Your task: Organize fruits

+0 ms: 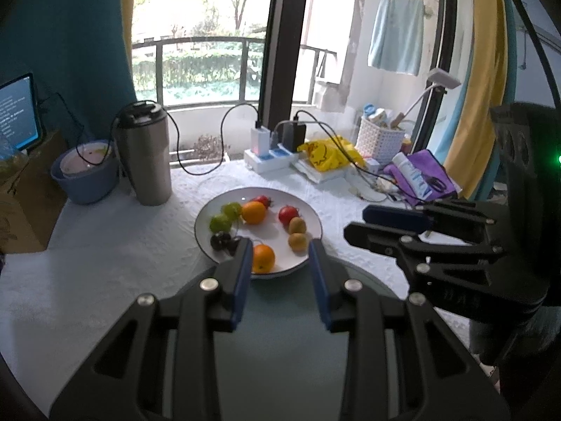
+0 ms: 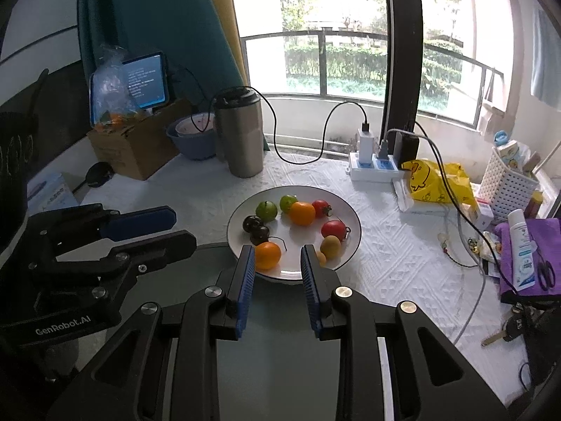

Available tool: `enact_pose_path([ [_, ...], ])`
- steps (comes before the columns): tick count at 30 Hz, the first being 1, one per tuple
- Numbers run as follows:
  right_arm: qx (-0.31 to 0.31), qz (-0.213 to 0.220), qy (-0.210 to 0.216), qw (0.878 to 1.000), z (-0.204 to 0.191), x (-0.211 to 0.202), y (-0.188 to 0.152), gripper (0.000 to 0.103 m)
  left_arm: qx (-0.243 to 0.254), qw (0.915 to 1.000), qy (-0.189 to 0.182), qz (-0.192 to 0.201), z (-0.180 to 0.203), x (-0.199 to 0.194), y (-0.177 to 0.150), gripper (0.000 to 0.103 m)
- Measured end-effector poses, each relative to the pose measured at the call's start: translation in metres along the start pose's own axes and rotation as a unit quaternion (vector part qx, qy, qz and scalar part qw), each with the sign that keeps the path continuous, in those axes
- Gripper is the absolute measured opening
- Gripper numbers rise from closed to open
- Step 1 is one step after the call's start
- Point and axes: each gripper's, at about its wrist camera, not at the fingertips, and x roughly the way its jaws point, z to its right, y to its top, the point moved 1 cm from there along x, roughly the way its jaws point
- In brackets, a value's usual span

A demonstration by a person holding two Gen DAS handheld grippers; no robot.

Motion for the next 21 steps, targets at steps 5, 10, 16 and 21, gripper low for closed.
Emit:
enact_pose_path([
  [5, -0.005, 0.012, -0.005, 1.0, -0.011, -0.017, -0.002, 0.028, 0.0, 0.9999, 0.0, 0.017, 0.001, -0.022, -0.003, 0.035],
  [10, -0.009, 0.025, -0.011, 1.0, -0.023, -0.034, -0.004, 0.028, -0.005, 0.9995, 0.001, 0.032, -0.002, -0.043, -0.008, 0.045],
  [16, -0.008, 0.041, -0.022, 0.999, -0.037, -0.057, -0.01, 0.036, -0.014, 0.9987, 0.01, 0.048, -0.004, -0.069, -0.015, 0.047],
  [21, -0.003, 0.053, -0.033, 0.998, -0.048, -0.079, -0.014, 0.038, -0.02, 0.998, 0.026, 0.053, -0.006, -0.092, -0.019, 0.056],
])
